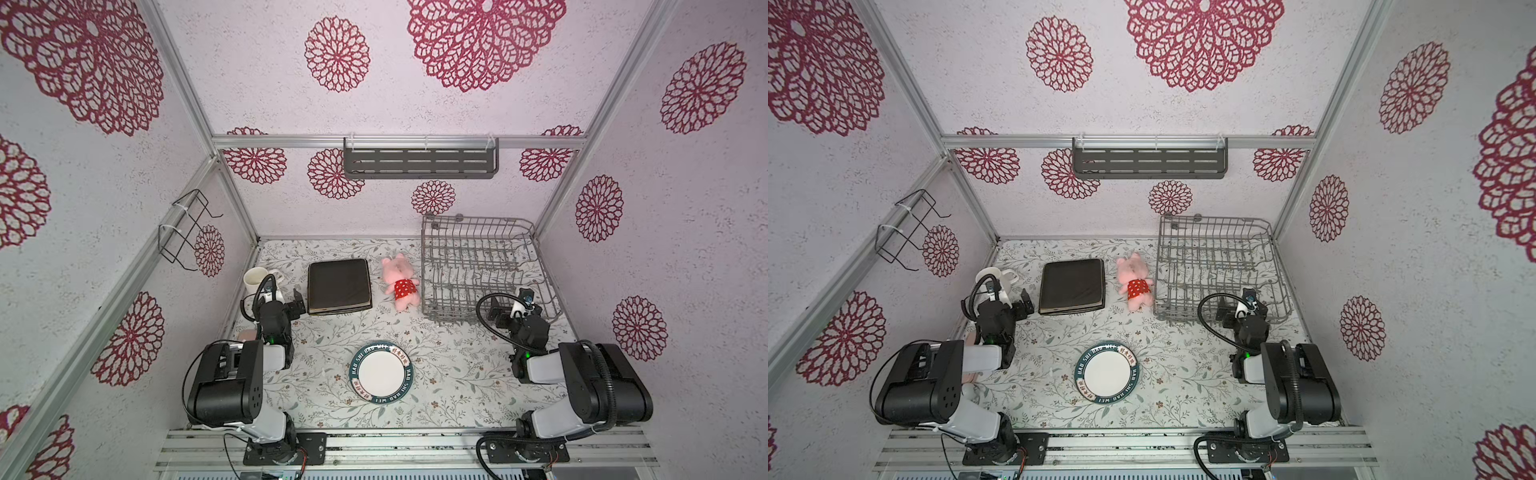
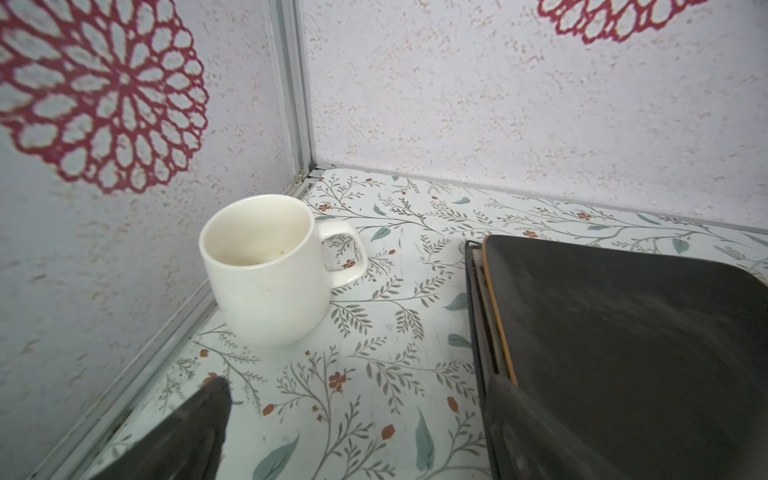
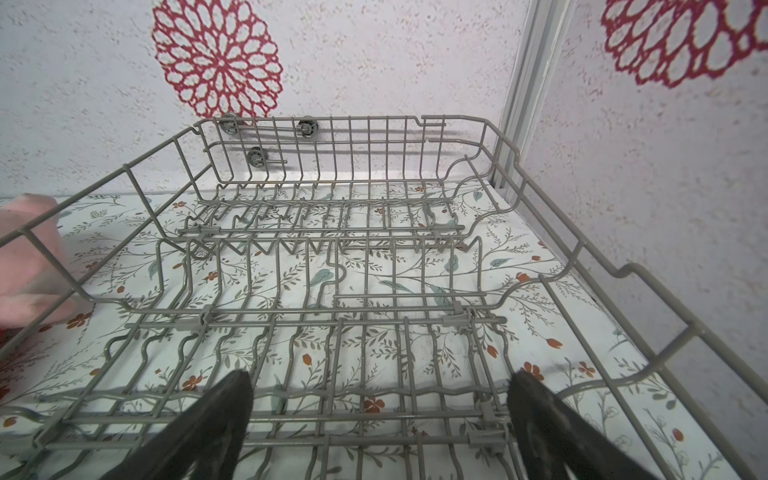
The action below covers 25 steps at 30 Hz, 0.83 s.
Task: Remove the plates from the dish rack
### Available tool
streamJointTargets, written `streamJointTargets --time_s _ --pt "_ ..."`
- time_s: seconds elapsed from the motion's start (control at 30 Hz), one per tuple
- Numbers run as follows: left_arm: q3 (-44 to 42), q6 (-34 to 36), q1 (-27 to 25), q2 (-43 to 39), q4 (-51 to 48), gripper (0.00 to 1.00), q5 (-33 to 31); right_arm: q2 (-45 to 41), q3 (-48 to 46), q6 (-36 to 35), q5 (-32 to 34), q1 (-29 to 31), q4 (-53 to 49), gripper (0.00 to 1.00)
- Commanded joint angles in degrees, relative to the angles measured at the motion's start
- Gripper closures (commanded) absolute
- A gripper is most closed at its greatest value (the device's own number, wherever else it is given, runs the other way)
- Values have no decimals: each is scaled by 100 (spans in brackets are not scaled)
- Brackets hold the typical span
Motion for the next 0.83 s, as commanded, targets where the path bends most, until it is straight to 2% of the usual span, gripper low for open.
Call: streamJointTargets --time_s 0.0,0.8 --pt "104 -31 130 15 -25 3 199 78 13 -109 67 24 -154 1" --pt "82 -24 129 -11 -10 3 182 83 65 -67 -93 -49 -252 1"
